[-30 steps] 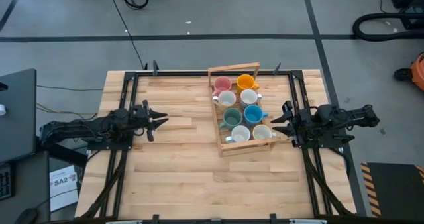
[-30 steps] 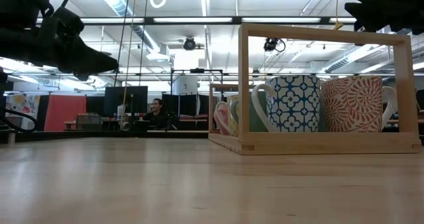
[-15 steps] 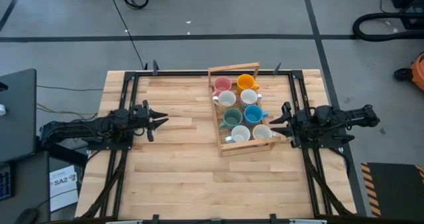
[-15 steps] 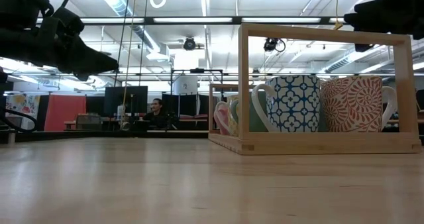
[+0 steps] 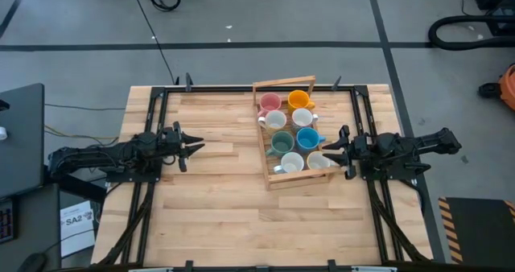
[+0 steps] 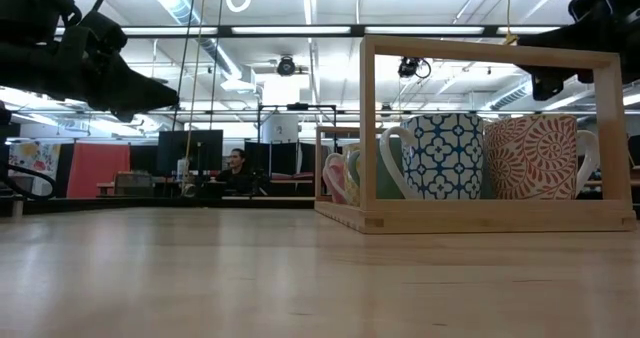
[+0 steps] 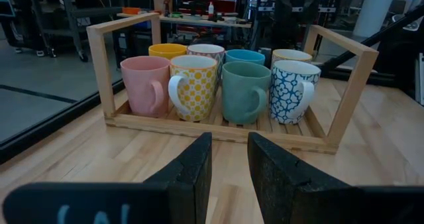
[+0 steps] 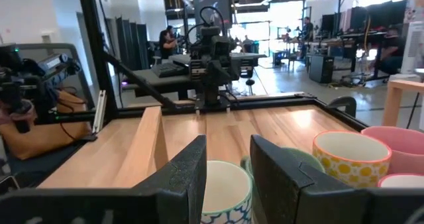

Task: Place coffee mugs
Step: Return to Home Position

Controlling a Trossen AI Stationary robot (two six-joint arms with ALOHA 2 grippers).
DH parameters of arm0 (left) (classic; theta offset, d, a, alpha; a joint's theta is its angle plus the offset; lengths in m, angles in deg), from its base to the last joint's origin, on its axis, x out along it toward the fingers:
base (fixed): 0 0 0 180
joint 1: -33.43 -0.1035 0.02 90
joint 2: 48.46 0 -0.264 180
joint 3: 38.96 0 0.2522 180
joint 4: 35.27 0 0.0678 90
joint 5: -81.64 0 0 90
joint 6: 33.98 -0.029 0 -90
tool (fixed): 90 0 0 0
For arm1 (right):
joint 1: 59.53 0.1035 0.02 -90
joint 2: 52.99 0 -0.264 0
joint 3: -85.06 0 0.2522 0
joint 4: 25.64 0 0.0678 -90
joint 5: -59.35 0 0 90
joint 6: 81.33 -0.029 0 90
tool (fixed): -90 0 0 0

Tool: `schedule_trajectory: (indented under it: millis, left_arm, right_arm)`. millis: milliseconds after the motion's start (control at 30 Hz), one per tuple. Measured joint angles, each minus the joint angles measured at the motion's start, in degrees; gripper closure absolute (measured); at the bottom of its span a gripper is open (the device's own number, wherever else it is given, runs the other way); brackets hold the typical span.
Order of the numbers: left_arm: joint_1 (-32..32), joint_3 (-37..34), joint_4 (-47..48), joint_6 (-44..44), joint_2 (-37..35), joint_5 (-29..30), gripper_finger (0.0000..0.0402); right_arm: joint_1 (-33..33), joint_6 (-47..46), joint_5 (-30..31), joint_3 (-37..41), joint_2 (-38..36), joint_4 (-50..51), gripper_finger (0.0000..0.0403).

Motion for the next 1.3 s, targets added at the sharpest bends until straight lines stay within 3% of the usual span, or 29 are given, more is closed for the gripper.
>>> schedule_trajectory:
  millis: [1300]
  left_arm:
    - [0.0, -0.1, -3.6, 0.0, 0.0, 0.2, 0.0299]
  right_arm:
    - [0.0, 2.7, 0.7, 0.0, 0.1, -0.4, 0.0280]
